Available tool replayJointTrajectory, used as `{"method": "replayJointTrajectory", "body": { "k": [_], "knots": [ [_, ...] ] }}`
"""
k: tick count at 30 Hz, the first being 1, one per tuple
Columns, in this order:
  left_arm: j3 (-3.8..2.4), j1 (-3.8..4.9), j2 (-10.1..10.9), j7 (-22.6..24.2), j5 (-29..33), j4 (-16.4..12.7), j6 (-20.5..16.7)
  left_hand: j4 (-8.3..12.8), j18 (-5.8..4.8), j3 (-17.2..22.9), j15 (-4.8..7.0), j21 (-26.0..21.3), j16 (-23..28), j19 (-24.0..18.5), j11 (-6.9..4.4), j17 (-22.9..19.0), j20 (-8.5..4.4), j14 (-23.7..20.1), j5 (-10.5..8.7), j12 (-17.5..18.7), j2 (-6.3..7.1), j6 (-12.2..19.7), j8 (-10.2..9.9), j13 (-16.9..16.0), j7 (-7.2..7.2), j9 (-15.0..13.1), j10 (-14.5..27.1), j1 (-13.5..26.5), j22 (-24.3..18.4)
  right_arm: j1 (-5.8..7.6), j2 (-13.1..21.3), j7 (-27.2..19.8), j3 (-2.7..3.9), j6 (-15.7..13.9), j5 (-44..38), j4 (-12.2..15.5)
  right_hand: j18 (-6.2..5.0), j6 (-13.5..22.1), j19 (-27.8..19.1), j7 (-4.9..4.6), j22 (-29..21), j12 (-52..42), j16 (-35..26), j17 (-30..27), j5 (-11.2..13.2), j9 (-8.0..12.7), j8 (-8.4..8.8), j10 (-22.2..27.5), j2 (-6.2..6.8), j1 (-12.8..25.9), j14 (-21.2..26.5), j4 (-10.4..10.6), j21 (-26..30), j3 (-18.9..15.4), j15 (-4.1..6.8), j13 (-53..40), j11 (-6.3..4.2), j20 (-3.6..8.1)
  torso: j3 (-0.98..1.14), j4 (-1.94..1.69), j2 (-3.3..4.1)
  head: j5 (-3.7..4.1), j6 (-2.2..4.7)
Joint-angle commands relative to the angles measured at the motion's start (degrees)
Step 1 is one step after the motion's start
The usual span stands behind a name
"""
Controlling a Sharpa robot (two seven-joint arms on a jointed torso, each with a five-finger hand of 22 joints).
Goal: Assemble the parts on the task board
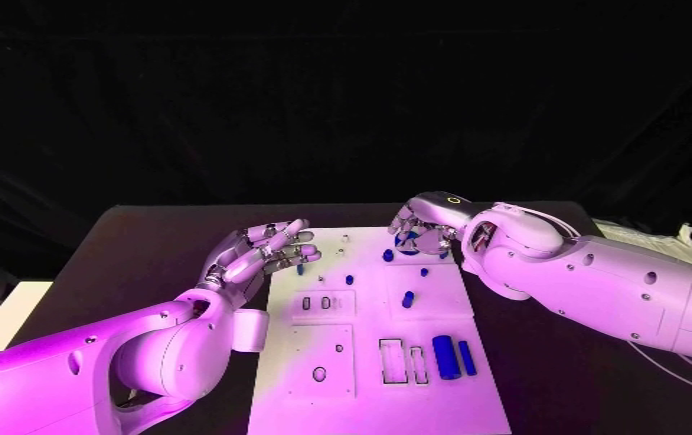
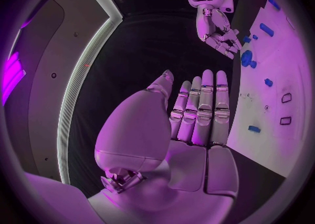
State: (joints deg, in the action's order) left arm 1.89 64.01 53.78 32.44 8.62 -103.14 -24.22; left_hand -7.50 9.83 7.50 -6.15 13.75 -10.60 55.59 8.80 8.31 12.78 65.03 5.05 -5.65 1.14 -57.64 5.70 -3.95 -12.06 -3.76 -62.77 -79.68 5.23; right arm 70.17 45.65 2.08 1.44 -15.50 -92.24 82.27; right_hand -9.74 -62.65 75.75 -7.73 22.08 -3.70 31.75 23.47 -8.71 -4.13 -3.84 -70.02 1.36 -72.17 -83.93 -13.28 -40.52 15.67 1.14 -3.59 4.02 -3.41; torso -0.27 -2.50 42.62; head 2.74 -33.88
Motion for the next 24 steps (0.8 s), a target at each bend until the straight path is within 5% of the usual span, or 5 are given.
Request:
{"method": "replayJointTrajectory", "body": {
  "k": [1, 2, 11, 24],
  "knots": [
    [-0.07, 0.36, 0.32, 0.18, 0.9, -0.77, 1.14, 0.03, 0.69, -0.37, -0.21, -0.2, 0.39, 0.38, 0.15, 0.05, -0.02, -0.07, -0.36, 0.4, 0.17, -0.17, -0.38, 0.08, -0.08, 0.06, -0.19, 0.11, -0.05, 0.27, -0.28, 3.59, 0.01, 3.23, -6.33, 0.19, 0.75, 0.51, 0.5, 0.07, 6.74, 0.17, 3.13, 2.18, 0.27, -0.01, 0.19, 0.6, 1.05, -0.06, -2.33, 0.94, -6.0, 1.76, -0.57, -0.03, -0.01, -0.44, 0.01, -0.27, 1.07, 0.18, 0.16],
    [-0.08, 0.49, 0.5, 0.15, 0.91, -1.04, 1.11, 0.03, 0.69, -0.37, -0.21, -0.2, 0.39, 0.38, 0.15, 0.05, -0.02, -0.07, -0.36, 0.4, 0.17, -0.17, -0.38, 0.08, -0.08, 0.06, -0.19, 0.11, -0.05, 0.42, -0.45, 3.82, 0.01, 3.52, -6.9, 0.19, 1.07, 0.64, 0.53, 0.05, 11.21, 0.07, 5.55, 3.98, 0.35, -0.05, 0.23, 0.67, 2.18, -0.1, -1.41, 1.84, -10.14, 3.21, -0.61, -0.07, 0.12, -0.5, 0.02, -0.3, 1.26, 0.22, 0.11],
    [-0.09, 0.86, 0.72, -0.16, 0.92, -1.75, 1.09, 0.3, 0.68, -0.46, -0.29, -0.38, 0.65, 0.43, 0.25, 0.1, 0.03, -0.22, -0.33, 0.7, 0.16, -0.08, -0.65, 0.1, -0.19, 0.07, -0.03, -0.03, -0.19, 0.84, -1.47, 4.54, 0.01, 5.65, -9.12, -0.4, 3.0, 0.56, 1.6, 0.26, 27.48, 0.12, 21.4, 19.5, 0.63, -0.2, 0.23, 1.03, 4.92, -0.84, -1.97, 6.18, -24.0, 7.83, -0.69, -0.04, 0.32, -1.15, -0.14, -0.73, 2.29, 0.69, 0.41],
    [-0.09, 0.91, 0.76, -0.5, 0.92, -1.77, 0.9, 0.52, 0.66, -0.58, -0.39, -0.58, 0.88, 0.44, 0.4, 0.15, 0.1, -0.36, -0.33, 1.01, 0.14, 0.08, -0.93, 0.12, -0.37, 0.08, 0.19, -0.07, -0.33, 0.89, -2.48, 4.39, -0.01, 7.71, -9.87, -1.05, 3.93, -0.22, 2.49, 0.4, 34.93, 0.17, 28.06, 25.94, 1.0, -0.37, 0.11, 0.9, 6.15, -1.51, -2.18, 8.76, -29.89, 9.47, -0.85, -0.01, 0.17, -1.36, -0.31, -1.08, 3.25, 0.44, 0.59]
  ]
}}
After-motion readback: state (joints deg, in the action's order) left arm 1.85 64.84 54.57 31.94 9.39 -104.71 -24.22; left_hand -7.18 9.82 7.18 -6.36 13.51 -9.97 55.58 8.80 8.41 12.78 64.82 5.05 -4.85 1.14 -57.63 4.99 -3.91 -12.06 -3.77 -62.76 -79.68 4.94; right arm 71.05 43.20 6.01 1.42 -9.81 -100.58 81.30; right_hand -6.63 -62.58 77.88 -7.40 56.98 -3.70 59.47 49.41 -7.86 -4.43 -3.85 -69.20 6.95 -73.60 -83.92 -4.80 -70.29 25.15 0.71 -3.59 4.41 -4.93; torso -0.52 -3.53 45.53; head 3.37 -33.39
